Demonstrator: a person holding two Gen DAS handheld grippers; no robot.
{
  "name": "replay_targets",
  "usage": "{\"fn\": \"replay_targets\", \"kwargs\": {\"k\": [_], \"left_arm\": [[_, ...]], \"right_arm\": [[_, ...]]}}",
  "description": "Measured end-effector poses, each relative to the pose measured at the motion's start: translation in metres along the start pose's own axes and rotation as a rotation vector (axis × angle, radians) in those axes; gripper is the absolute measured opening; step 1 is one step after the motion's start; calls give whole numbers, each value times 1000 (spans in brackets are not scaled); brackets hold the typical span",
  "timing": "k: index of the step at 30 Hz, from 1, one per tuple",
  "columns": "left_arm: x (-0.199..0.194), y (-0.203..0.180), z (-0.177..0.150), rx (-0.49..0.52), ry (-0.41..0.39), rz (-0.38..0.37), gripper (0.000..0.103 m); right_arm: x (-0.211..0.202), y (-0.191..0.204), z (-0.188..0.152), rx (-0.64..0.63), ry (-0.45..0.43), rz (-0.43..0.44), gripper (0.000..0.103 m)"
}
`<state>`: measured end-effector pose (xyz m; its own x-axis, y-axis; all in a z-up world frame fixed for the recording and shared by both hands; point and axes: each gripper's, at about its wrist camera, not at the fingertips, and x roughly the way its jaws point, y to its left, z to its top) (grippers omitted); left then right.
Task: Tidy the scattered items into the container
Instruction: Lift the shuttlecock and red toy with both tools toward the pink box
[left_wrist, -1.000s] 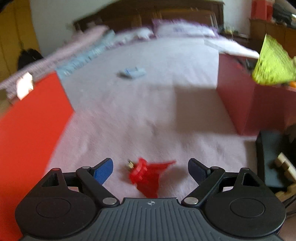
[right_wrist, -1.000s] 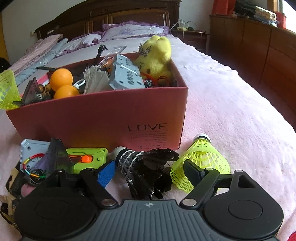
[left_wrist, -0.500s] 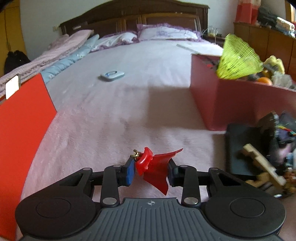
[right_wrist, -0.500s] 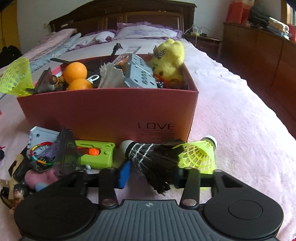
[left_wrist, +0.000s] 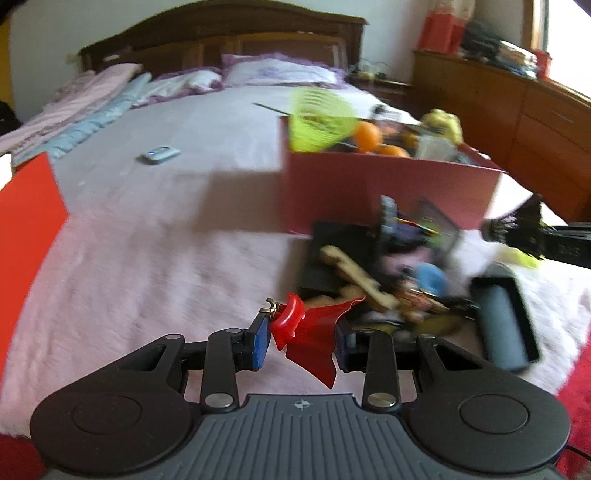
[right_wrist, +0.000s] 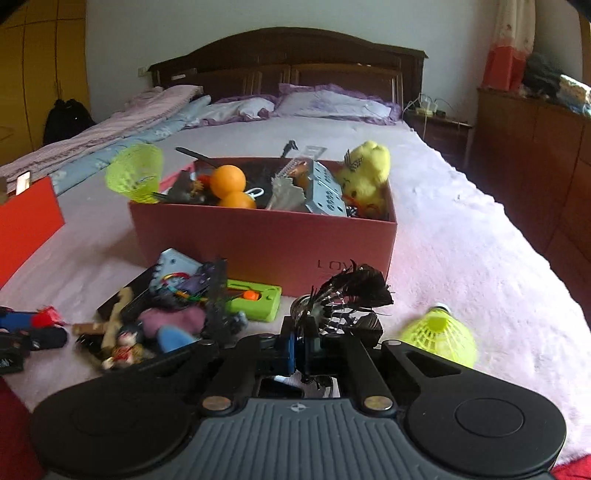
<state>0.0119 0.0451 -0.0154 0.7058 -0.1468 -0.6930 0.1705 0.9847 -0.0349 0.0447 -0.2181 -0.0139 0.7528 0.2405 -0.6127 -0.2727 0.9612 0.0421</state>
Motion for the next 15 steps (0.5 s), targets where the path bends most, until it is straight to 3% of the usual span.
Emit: {"fn": "replay_targets", "kwargs": {"k": [5,9,15], "left_arm": [[0,-25,-16,63,46,-58,36],[5,-35,-25,71,94,-105,37],[5,-36,-30,68,103,-123,49]], "right_arm": [[-34,-4,-18,46,16,-24,6],[-51,-6,-47,71,86,-46,6],[-53,-9,-78,105,171,-59,19]]}}
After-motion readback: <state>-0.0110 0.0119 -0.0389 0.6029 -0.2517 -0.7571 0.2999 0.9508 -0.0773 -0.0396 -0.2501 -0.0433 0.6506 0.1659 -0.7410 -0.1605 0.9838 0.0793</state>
